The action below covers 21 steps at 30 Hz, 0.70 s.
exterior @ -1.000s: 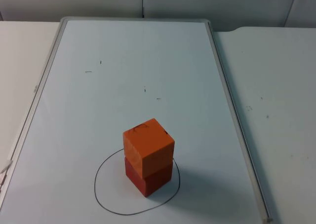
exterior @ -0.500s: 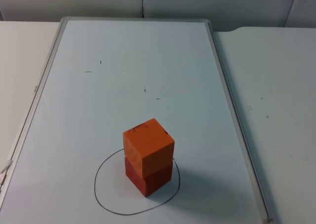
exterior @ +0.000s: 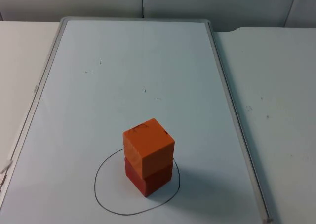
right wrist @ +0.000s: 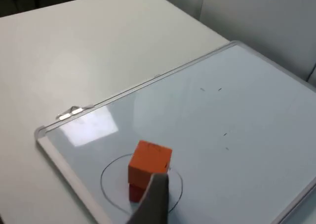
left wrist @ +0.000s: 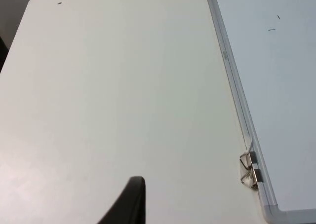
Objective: Pick up one cube with the left hand and another cube with the right hand. First place the cube in the right hand at the target position, then stack the cube in the left hand on top.
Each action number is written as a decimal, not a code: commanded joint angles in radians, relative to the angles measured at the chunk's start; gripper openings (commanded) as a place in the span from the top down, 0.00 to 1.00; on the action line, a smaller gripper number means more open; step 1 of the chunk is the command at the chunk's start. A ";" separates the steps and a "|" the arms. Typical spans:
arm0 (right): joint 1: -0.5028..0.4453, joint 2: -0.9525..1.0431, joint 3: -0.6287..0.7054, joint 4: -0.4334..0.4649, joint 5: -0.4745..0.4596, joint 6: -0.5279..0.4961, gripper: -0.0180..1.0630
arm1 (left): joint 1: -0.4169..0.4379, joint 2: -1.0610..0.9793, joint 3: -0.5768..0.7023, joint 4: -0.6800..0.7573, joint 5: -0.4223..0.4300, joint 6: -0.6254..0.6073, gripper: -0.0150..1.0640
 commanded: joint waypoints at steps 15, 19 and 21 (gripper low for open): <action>0.005 -0.547 0.157 0.166 0.274 -0.059 0.22 | 0.003 -0.005 0.003 -0.002 -0.015 0.000 0.01; 0.005 -0.592 0.157 0.166 0.325 -0.048 0.22 | 0.003 -0.005 0.003 -0.002 -0.020 0.000 0.01; 0.005 -0.592 0.157 0.166 0.343 -0.043 0.22 | 0.003 -0.005 0.003 -0.002 -0.020 0.000 0.01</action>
